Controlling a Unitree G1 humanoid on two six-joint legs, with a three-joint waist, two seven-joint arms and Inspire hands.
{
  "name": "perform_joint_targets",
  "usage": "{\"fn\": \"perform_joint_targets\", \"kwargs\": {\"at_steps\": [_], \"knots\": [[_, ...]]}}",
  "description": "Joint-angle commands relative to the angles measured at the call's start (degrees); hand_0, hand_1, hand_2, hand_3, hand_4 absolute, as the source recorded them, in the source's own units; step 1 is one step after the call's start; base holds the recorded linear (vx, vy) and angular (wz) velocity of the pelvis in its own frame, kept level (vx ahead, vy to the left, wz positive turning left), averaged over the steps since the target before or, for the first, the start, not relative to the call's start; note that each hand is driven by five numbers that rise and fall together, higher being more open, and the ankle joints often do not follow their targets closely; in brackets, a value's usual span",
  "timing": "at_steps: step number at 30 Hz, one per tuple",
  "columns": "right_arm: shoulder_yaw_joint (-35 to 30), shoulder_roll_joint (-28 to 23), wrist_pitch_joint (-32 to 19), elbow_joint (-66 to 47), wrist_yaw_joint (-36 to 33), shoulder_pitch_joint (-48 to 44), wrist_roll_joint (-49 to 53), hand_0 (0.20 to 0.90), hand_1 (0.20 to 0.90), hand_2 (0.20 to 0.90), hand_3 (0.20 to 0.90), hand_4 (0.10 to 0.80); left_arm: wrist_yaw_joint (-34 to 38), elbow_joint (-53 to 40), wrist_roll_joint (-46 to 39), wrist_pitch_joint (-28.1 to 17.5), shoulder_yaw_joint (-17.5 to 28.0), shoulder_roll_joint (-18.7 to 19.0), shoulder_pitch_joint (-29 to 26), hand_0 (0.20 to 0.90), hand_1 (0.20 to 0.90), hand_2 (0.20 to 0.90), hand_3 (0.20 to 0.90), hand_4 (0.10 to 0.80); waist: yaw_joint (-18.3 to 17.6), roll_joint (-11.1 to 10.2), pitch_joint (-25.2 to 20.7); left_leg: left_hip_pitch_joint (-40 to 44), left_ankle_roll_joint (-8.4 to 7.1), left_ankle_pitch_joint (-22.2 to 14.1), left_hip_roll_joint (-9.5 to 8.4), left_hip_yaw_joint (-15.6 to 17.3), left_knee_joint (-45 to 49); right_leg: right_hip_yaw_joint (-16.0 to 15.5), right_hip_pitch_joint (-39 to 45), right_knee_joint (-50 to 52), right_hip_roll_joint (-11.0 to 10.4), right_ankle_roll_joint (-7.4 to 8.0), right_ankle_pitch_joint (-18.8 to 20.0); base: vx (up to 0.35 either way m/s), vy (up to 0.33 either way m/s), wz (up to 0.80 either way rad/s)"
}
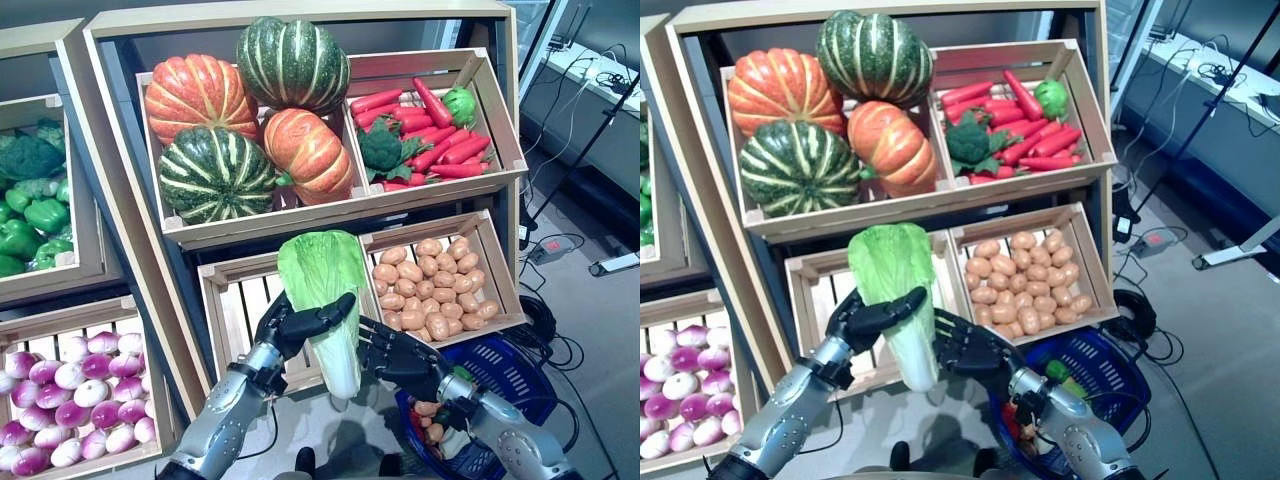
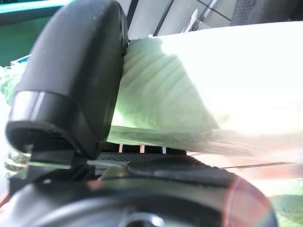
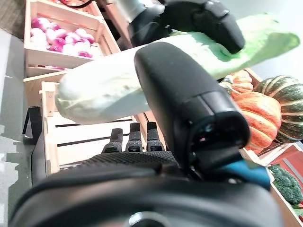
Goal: Put vegetables into the basket
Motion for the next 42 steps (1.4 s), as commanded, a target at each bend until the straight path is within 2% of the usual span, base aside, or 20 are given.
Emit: {"fn": "perform_joint_targets", "kwargs": {"at_steps": [1, 7, 14, 22, 24, 30, 42], "knots": [[-2.39, 0.34, -6.17, -8.32, 1.04, -2.84, 5.58, 0.900, 0.900, 0.900, 0.900, 0.800, -4.02, -8.30, -2.69, -3.72, 2.65, -0.96, -4.25, 0.300, 0.300, 0.300, 0.300, 0.400, -0.20, -2.04, -4.08, 2.19, -0.88, -5.51, -0.07, 0.61, 0.49, 0.34, 2.29, 0.07, -4.07, 2.98, -0.12, -0.009, 0.006, -0.04], [-6.58, -0.24, -8.56, -9.56, -1.19, -1.19, 6.47, 0.900, 0.900, 0.900, 0.900, 0.800, -4.15, -8.64, -2.08, -3.33, 4.23, -0.51, -3.81, 0.300, 0.300, 0.300, 0.300, 0.400, -0.91, -1.99, -4.07, 2.01, -0.77, -5.40, 0.06, 1.01, 0.49, 0.75, 1.86, 0.07, -4.04, 3.15, 0.04, -0.014, 0.001, -0.08], [-8.97, 0.17, -8.24, -9.94, -0.24, -1.10, 7.32, 0.900, 0.900, 0.900, 0.900, 0.800, -3.61, -8.63, -1.78, -2.23, 5.41, -0.77, -4.74, 0.300, 0.300, 0.300, 0.300, 0.400, -1.35, -1.99, -4.08, 1.76, -0.67, -5.40, 0.18, 1.28, 0.49, 1.09, 1.42, 0.07, -4.01, 3.16, 0.11, -0.002, 0.000, -0.01], [-6.60, -0.96, -1.36, -10.65, 6.36, -1.97, 8.22, 0.900, 0.900, 0.900, 0.900, 0.800, -4.46, -8.13, -1.47, -1.98, 4.43, -0.72, -6.07, 0.300, 0.300, 0.300, 0.300, 0.400, -1.14, -2.09, -4.08, 1.46, -0.76, -5.43, 0.16, 1.08, 0.49, 1.00, 1.25, 0.07, -4.13, 3.21, -0.01, -0.006, 0.001, -0.01], [-4.80, -1.76, 2.56, -10.65, 8.29, -2.45, 9.34, 0.900, 0.900, 0.900, 0.900, 0.800, -6.70, -8.47, -1.53, -2.17, 3.41, -0.23, -6.78, 0.300, 0.300, 0.300, 0.300, 0.400, -0.94, -2.23, -4.18, 1.36, -0.83, -5.42, 0.15, 0.93, 0.49, 1.01, 1.23, 0.07, -4.10, 3.21, -0.05, 0.000, 0.000, 0.00], [0.19, -2.97, 7.82, -10.89, 9.87, -2.72, 6.32, 0.900, 0.900, 0.900, 0.900, 0.800, -9.62, -10.95, -2.25, -3.84, 0.85, 0.51, -7.70, 0.300, 0.300, 0.300, 0.300, 0.400, -0.62, -2.16, -4.42, 1.18, -0.87, -5.23, 0.24, 0.49, 0.49, 1.02, 1.17, 0.07, -4.06, 3.20, -0.13, 0.000, 0.000, 0.00], [5.78, -3.39, 12.52, -10.41, 10.54, -4.15, 4.72, 0.900, 0.900, 0.900, 0.900, 0.800, -15.73, -13.92, -6.28, -2.69, -3.58, 1.16, -9.74, 0.300, 0.300, 0.300, 0.300, 0.400, -0.44, -2.16, -5.21, 1.04, -0.77, -4.99, 0.05, 0.04, 0.49, 1.58, 1.16, 0.07, -4.07, 3.35, 0.07, 0.000, 0.000, 0.00]]}}
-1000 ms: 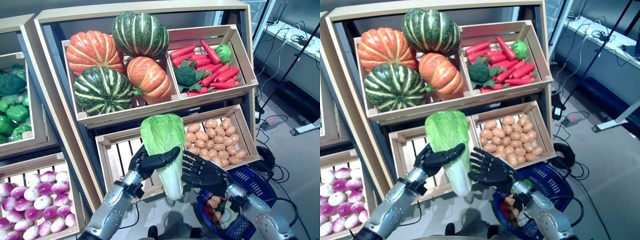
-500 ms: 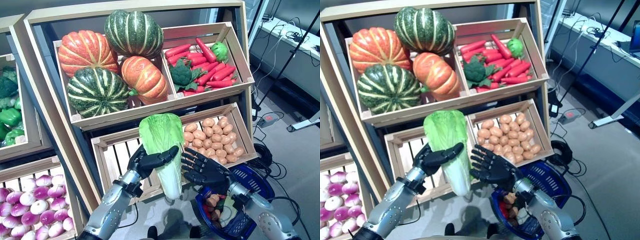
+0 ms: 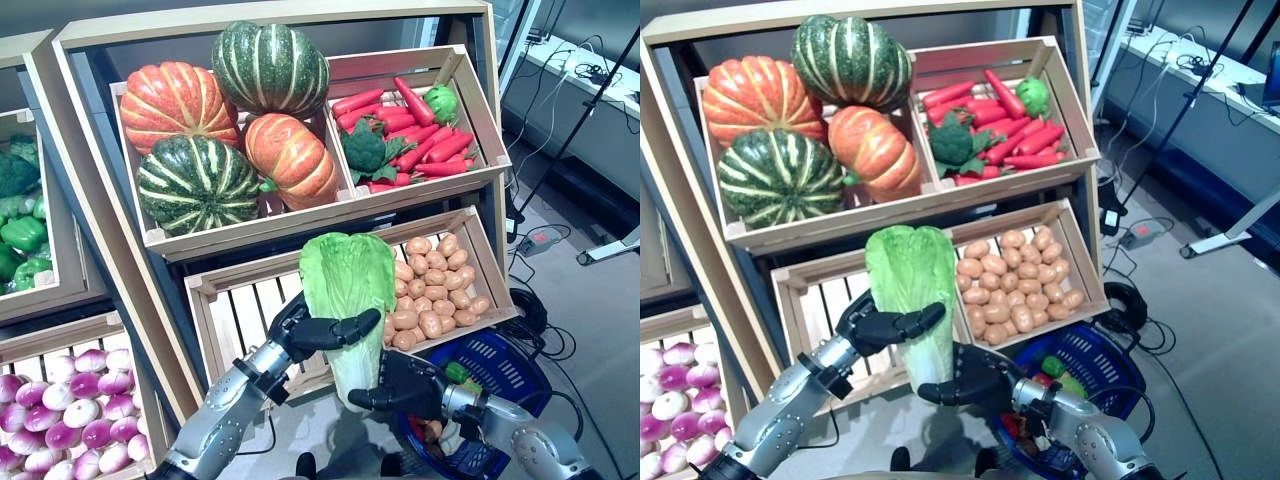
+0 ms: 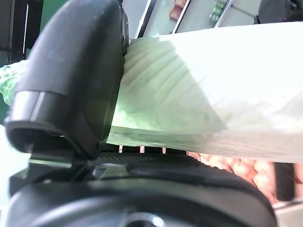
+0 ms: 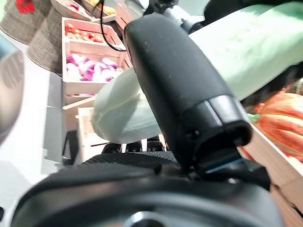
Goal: Put vegetables into the basket
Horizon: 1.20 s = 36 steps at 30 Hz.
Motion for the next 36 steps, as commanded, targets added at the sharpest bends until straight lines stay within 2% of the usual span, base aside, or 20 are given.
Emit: {"fn": "perform_joint_targets", "kwargs": {"at_steps": [1, 5, 6, 17, 21, 24, 26, 27, 28, 36], "knots": [[3.99, 1.40, -0.94, -5.58, 5.19, -4.13, 2.11, 0.900, 0.900, 0.900, 0.900, 0.800, -5.11, -7.43, -6.62, -4.78, -1.41, -1.65, -9.10, 0.300, 0.300, 0.300, 0.300, 0.400, 1.06, -2.81, -4.73, 1.08, -0.91, -4.18, 0.03, -1.41, 0.47, 0.50, 1.95, 0.07, -3.99, 3.00, 0.12, 0.000, 0.000, 0.00], [4.91, 1.39, 1.09, -4.49, 4.23, -3.93, 0.21, 0.900, 0.900, 0.900, 0.900, 0.800, -7.44, -8.12, -6.98, -4.99, -1.88, -1.86, -9.01, 0.300, 0.300, 0.300, 0.300, 0.400, 1.03, -2.85, -4.97, 1.01, -0.85, -4.13, 0.09, -1.44, 0.47, 0.65, 1.84, 0.07, -3.98, 3.00, 0.15, 0.000, 0.000, 0.00], [5.15, 1.40, 1.25, -4.11, 3.51, -3.96, 0.70, 0.300, 0.300, 0.300, 0.300, 0.400, -7.69, -8.57, -6.70, -4.67, -2.06, -1.96, -9.05, 0.300, 0.300, 0.300, 0.300, 0.400, 1.04, -2.84, -5.00, 1.01, -0.85, -4.09, 0.10, -1.52, 0.47, 0.68, 1.83, 0.07, -3.96, 2.98, 0.18, 0.000, 0.000, 0.00], [3.53, 1.22, 0.74, -3.65, -1.66, -3.68, 3.27, 0.300, 0.300, 0.300, 0.300, 0.400, -8.03, -8.95, -4.27, -3.91, -2.71, -0.60, -8.65, 0.300, 0.300, 0.300, 0.300, 0.400, 0.77, -2.66, -5.21, 0.91, -0.75, -3.81, 0.02, -1.73, 0.47, 1.02, 1.76, 0.07, -3.86, 3.11, 0.41, 0.000, 0.000, 0.00], [1.42, 1.25, -1.35, -3.85, -6.95, -2.67, 6.05, 0.300, 0.300, 0.300, 0.300, 0.400, -6.30, -8.97, -0.34, -4.16, -1.83, 0.78, -7.97, 0.300, 0.300, 0.300, 0.300, 0.400, 0.53, -2.51, -5.19, 0.83, -0.72, -3.65, 0.05, -1.67, 0.47, 1.06, 1.63, 0.07, -3.83, 3.16, 0.50, 0.000, 0.000, 0.00], [-1.58, 1.71, -5.11, -3.21, -11.28, -0.90, 8.05, 0.300, 0.300, 0.300, 0.300, 0.400, -5.81, -9.06, -0.77, -2.74, 0.38, 1.54, -6.79, 0.316, 0.316, 0.316, 0.316, 0.411, 0.29, -2.42, -5.14, 0.70, -0.69, -3.63, 0.08, -1.44, 0.47, 1.12, 1.50, 0.07, -3.83, 3.19, 0.48, 0.000, 0.000, 0.00], [-3.80, 2.23, -7.19, -3.02, -13.43, 0.27, 8.60, 0.300, 0.300, 0.300, 0.300, 0.400, -5.69, -8.99, 0.05, -2.35, 1.51, 1.94, -5.79, 0.458, 0.458, 0.458, 0.458, 0.505, 0.06, -2.36, -5.03, 0.66, -0.62, -3.64, 0.10, -1.39, 0.47, 1.20, 1.40, 0.07, -3.76, 3.19, 0.47, 0.000, 0.000, 0.00], [-5.11, 2.47, -8.71, -3.42, -15.02, 1.28, 9.15, 0.300, 0.300, 0.300, 0.300, 0.400, -5.54, -9.16, 0.85, -2.01, 2.20, 2.04, -4.94, 0.552, 0.552, 0.552, 0.552, 0.568, -0.11, -2.32, -4.88, 0.60, -0.64, -3.62, 0.10, -1.38, 0.47, 1.28, 1.30, 0.07, -3.70, 3.21, 0.47, 0.000, 0.000, 0.00], [-6.19, 2.66, -9.65, -3.98, -16.11, 2.18, 9.55, 0.300, 0.300, 0.300, 0.300, 0.400, -5.40, -9.47, 1.33, -1.59, 2.85, 2.21, -4.27, 0.900, 0.900, 0.900, 0.900, 0.800, -0.24, -2.29, -4.72, 0.52, -0.61, -3.62, 0.09, -1.30, 0.47, 1.30, 1.19, 0.07, -3.67, 3.22, 0.46, 0.000, 0.000, 0.00], [-15.33, 5.01, -19.94, -4.79, -24.40, 8.34, 10.74, 0.300, 0.300, 0.300, 0.300, 0.400, -0.37, -9.17, 5.98, -1.57, 9.27, 4.05, 1.64, 0.900, 0.900, 0.900, 0.900, 0.800, -1.16, -2.16, -2.74, -1.02, -0.34, -3.42, 0.14, -0.56, 0.47, 1.54, -0.49, 0.07, -3.19, 3.07, 0.33, -0.011, -0.014, -0.04]]}}
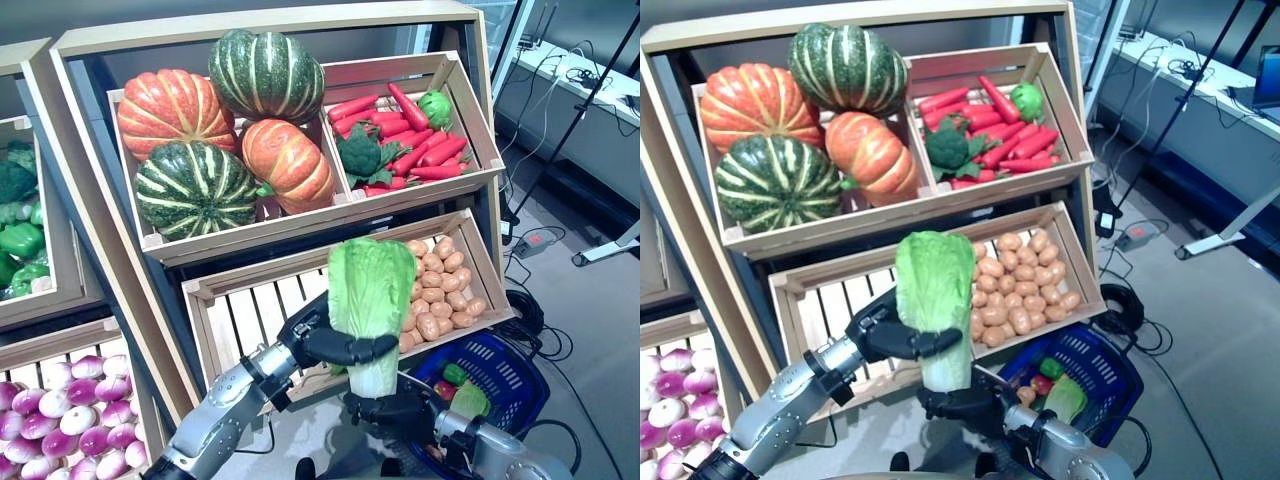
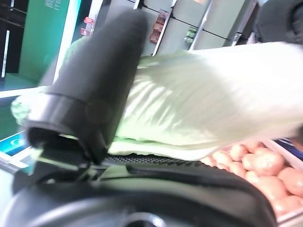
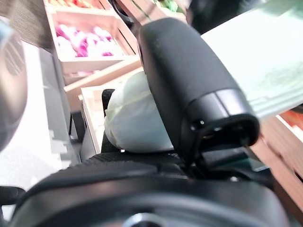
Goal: Put vegetables into the basket
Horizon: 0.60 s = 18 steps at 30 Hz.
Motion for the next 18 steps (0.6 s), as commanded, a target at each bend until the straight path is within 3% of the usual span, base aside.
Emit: {"fn": "perform_joint_targets", "kwargs": {"at_steps": [1, 7, 11, 18], "knots": [[-16.46, 3.20, -15.50, 0.75, -8.91, -1.75, 10.91, 0.300, 0.300, 0.300, 0.300, 0.400, 1.68, -5.45, 0.88, -6.49, 9.27, 2.54, 0.66, 0.900, 0.900, 0.900, 0.900, 0.800, -0.30, -1.75, -0.83, -0.09, -0.41, -3.23, 0.15, -1.08, 0.49, 0.44, 0.87, 0.11, -3.22, 3.01, 0.39, -0.085, -0.048, -0.08], [-19.95, 6.07, -26.80, 3.68, -15.77, -4.90, 13.51, 0.300, 0.300, 0.300, 0.300, 0.400, 7.67, -2.36, 2.85, -8.80, 11.62, 2.28, -1.37, 0.900, 0.900, 0.900, 0.900, 0.800, -0.28, -1.11, 3.63, -4.76, -0.46, -1.99, 0.37, -1.17, 0.49, 0.66, -3.58, 1.11, -2.56, 2.20, 0.36, -0.193, -0.038, -0.02], [-23.91, 9.88, -39.41, 6.94, -24.67, -9.35, 15.49, 0.300, 0.300, 0.300, 0.300, 0.400, 10.96, -0.68, 4.26, -10.82, 13.21, 1.41, -4.17, 0.900, 0.900, 0.900, 0.900, 0.800, -0.31, 0.13, 9.30, -7.98, -0.33, -0.76, 0.16, -1.10, 0.49, 1.25, -7.69, 3.47, -1.81, 1.21, 0.13, -0.233, -0.026, -0.02], [-26.25, 12.69, -47.91, 11.14, -34.39, -11.96, 15.40, 0.300, 0.300, 0.300, 0.300, 0.400, 15.28, -1.48, 10.17, -16.24, 12.55, 0.66, -6.25, 0.900, 0.900, 0.900, 0.900, 0.800, -0.08, 0.97, 15.18, -11.73, -0.73, 0.34, -0.11, -1.32, 2.78, 1.15, -10.44, 5.65, -1.46, 0.09, -0.22, -0.090, -0.034, -0.01]]}}
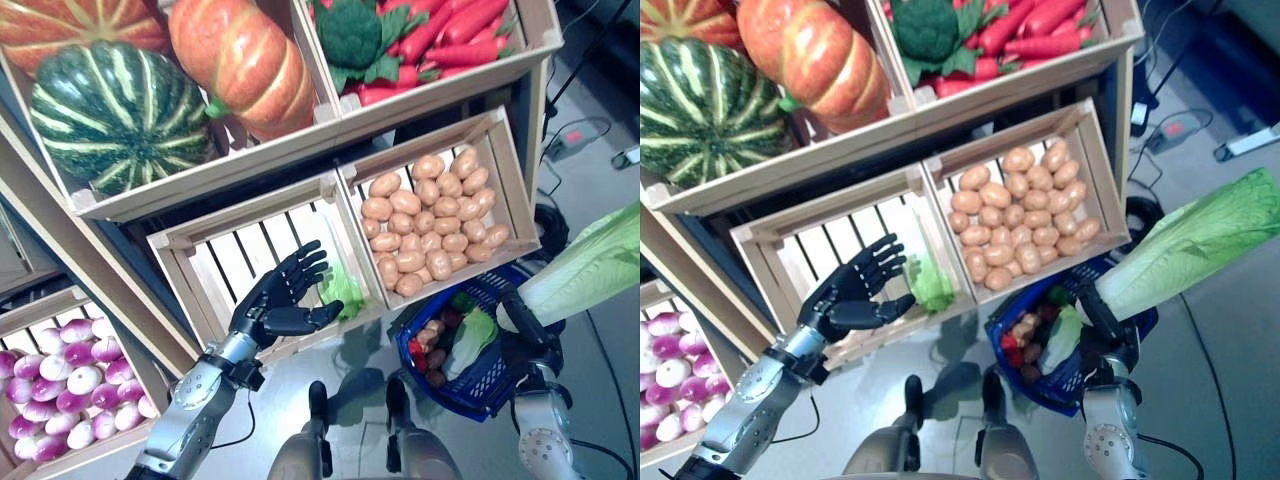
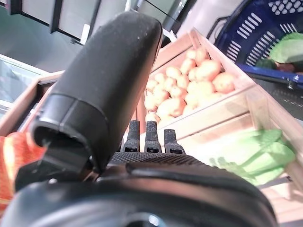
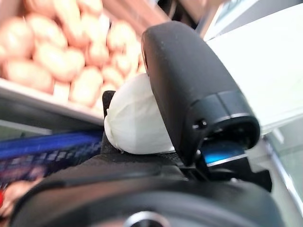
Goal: Put vegetables into the basket
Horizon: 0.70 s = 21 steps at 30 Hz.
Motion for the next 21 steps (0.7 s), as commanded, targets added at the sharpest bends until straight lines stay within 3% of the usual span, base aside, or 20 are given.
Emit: {"fn": "perform_joint_targets", "kwargs": {"at_steps": [1, 9, 11, 14, 16, 17, 21], "knots": [[-4.59, 0.52, -12.59, -3.94, -5.81, -4.17, 1.40, 0.300, 0.300, 0.300, 0.300, 0.400, 2.31, -4.23, 3.51, -11.97, 2.08, 1.17, -7.79, 0.900, 0.900, 0.900, 0.900, 0.800, 0.57, -2.44, 2.29, -3.29, -0.38, -2.02, -0.42, -1.88, 2.99, 0.73, -1.38, 5.96, -1.78, 0.33, -2.53, -0.122, -0.052, 0.02], [-5.44, 1.41, -17.10, 4.70, -11.89, -10.48, 6.74, 0.300, 0.300, 0.300, 0.300, 0.400, 10.65, -4.00, 10.02, -17.48, -0.06, 0.41, -15.35, 0.900, 0.900, 0.900, 0.900, 0.800, 1.48, -2.09, 8.56, -9.95, -1.02, -1.71, -1.06, -3.37, 7.21, -0.18, -5.98, 8.69, -1.60, -0.44, -2.46, -0.117, -0.057, 0.03], [-4.96, 0.47, -16.37, 8.57, -14.95, -14.12, 5.83, 0.300, 0.300, 0.300, 0.300, 0.400, 14.01, -3.67, 11.22, -19.90, -0.17, 0.45, -18.60, 0.900, 0.900, 0.900, 0.900, 0.800, 2.22, -1.80, 10.44, -12.04, -0.99, -1.64, -1.85, -3.93, 7.97, -0.61, -7.49, 9.17, -1.86, -0.45, -2.23, -0.134, -0.061, 0.05], [-4.73, -0.17, -14.91, 12.95, -14.06, -17.35, 8.51, 0.300, 0.300, 0.300, 0.300, 0.400, 15.68, -3.05, 11.28, -21.05, -0.33, -0.04, -20.98, 0.900, 0.900, 0.900, 0.900, 0.800, 2.84, -1.43, 11.66, -13.79, -0.93, -1.46, -2.55, -4.40, 8.42, -0.98, -9.10, 9.87, -2.16, -0.40, -2.09, -0.103, -0.045, 0.13], [-3.95, -0.82, -12.95, 16.64, -13.84, -19.70, 10.55, 0.300, 0.300, 0.300, 0.300, 0.400, 16.58, -2.88, 11.30, -21.65, -0.78, -0.53, -22.70, 0.900, 0.900, 0.900, 0.900, 0.800, 3.42, -1.25, 12.59, -15.14, -0.83, -1.35, -3.17, -4.79, 8.92, -1.35, -10.49, 10.52, -2.42, -0.27, -1.88, -0.129, -0.065, 0.00], [-2.87, -1.84, -8.11, 20.19, -15.25, -22.47, 8.89, 0.300, 0.300, 0.300, 0.300, 0.400, 18.18, -2.95, 11.57, -22.01, -1.57, -1.16, -24.29, 0.900, 0.900, 0.900, 0.900, 0.800, 3.99, -1.25, 12.75, -17.05, -0.80, -1.30, -3.79, -5.19, 9.51, -1.74, -12.33, 10.83, -2.74, -0.16, -1.56, -0.130, -0.069, 0.01], [-0.35, -5.10, 0.45, 30.08, -14.94, -30.99, 11.41, 0.300, 0.300, 0.300, 0.300, 0.400, 17.64, -2.37, 11.83, -21.05, -2.94, -2.86, -27.76, 0.900, 0.900, 0.900, 0.900, 0.800, 4.99, -1.24, 12.75, -22.24, -0.76, -1.46, -4.95, -5.95, 12.14, -2.40, -17.41, 12.49, -3.47, -0.13, -0.93, -0.107, -0.069, 0.13]]}}
